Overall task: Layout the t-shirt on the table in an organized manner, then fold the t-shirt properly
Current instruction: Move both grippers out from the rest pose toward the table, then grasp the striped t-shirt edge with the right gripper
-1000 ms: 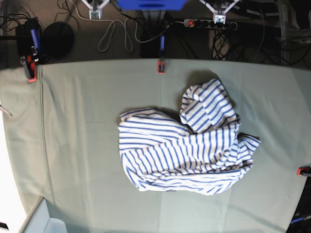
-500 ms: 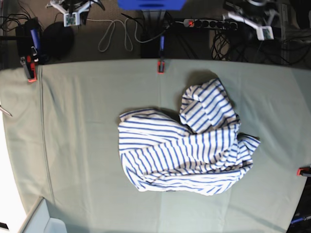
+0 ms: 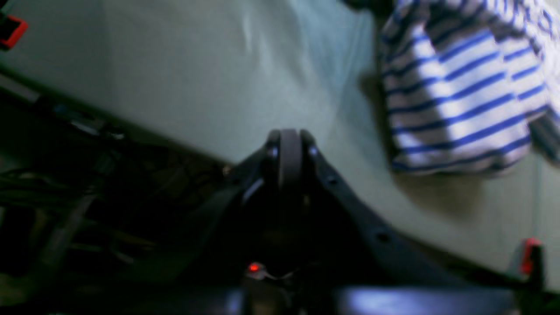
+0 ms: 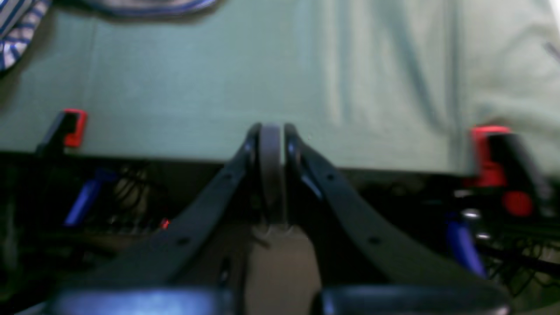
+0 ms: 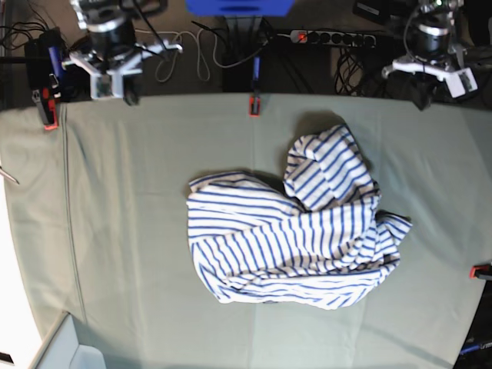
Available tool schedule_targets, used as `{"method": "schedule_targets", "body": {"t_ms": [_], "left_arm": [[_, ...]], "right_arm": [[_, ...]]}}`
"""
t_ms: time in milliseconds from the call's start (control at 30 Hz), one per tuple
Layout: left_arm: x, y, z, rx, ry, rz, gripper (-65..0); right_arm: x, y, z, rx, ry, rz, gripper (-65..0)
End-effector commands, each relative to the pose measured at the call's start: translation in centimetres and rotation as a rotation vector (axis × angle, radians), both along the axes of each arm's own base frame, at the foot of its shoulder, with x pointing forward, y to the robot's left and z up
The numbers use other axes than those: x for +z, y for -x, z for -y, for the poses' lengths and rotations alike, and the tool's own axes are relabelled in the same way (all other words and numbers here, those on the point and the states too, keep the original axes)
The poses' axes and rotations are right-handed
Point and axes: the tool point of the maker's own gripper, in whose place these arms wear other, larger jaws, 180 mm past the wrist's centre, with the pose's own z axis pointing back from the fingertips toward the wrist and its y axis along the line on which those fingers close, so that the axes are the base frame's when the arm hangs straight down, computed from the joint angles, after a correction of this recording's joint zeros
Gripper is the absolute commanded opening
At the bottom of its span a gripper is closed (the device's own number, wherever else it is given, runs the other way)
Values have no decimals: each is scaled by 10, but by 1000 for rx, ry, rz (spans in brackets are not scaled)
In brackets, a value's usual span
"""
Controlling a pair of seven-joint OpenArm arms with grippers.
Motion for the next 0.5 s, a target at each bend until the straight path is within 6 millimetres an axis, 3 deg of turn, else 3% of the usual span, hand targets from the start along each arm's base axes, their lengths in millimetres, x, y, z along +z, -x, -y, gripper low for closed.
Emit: {"method": "schedule_targets", "body": {"t_ms": [0,200,333,467], "left_arm": [[5,-2,2,2,17,10,-585],[-4,-12,19,-19,149,-73,-397],[-6,-19,25,-37,172,-90,-309],[-7,-19,26,-39,177,-97,-296]], "right_arm": [[5,-6,-7,22,-11,13,-650],[1,-23,-77,336,-63,-62,-650],[7,-50,-99,415,-48,-59,-522],[5,-71,-112,457,-32,-42,-401]]}}
